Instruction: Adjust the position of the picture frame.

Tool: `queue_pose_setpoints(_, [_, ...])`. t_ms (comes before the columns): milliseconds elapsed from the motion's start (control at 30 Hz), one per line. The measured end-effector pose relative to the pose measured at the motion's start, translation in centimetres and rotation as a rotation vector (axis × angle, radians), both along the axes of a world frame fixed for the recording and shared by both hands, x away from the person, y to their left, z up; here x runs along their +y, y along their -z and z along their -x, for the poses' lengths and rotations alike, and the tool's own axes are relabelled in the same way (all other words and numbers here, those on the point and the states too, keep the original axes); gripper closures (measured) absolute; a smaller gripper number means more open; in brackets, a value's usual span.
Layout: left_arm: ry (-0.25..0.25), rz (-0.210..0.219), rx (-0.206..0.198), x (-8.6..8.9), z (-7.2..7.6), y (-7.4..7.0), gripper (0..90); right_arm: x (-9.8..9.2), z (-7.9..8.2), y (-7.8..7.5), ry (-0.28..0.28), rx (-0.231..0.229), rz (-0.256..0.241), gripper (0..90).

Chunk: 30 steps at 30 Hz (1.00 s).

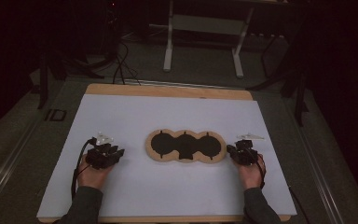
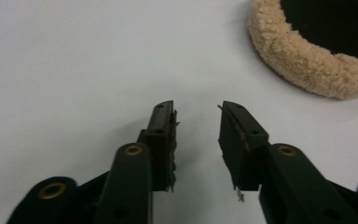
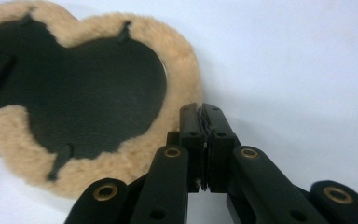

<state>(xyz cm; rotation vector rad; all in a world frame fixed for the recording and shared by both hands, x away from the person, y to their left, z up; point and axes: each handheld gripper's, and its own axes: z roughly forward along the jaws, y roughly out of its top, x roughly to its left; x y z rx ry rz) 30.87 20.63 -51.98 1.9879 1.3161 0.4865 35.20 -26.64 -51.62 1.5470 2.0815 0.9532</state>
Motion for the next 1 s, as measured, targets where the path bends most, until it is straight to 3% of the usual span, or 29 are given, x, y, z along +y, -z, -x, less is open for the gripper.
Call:
queue_pose_setpoints(167, [0.017,0.028,0.002,-0.4,-0.6,0.0,84.9,0.0,-0.7,0.5,-0.001,0.034,-0.039,89.8])
queue_pose_setpoints(233, [0.025,0.015,0.011,-0.7,-0.9,0.1,88.2,0.0,-1.0,0.5,-0.002,0.036,-0.041,89.9])
queue_pose_setpoints(267, [0.029,-0.004,0.012,-0.8,-1.0,0.1,88.3,0.0,-1.1,0.5,-0.002,0.038,-0.039,90.0])
queue_pose_setpoints(467, [0.04,-0.02,0.007,-2.1,-2.1,0.4,88.4,0.4,-1.9,0.5,-0.007,0.042,-0.006,90.0])
queue_pose_setpoints(667, [0.062,-0.032,0.021,-3.2,-2.5,1.0,87.4,0.8,-2.6,0.7,-0.017,0.051,-0.023,90.0])
queue_pose_setpoints(867, [0.065,-0.016,0.019,-3.0,-2.3,0.9,86.1,2.1,-3.0,0.8,-0.048,0.052,-0.04,90.0])
queue_pose_setpoints(1000, [0.066,-0.017,0.02,-2.9,-2.1,0.9,85.6,3.2,-3.1,0.7,-0.068,0.052,-0.023,90.0])
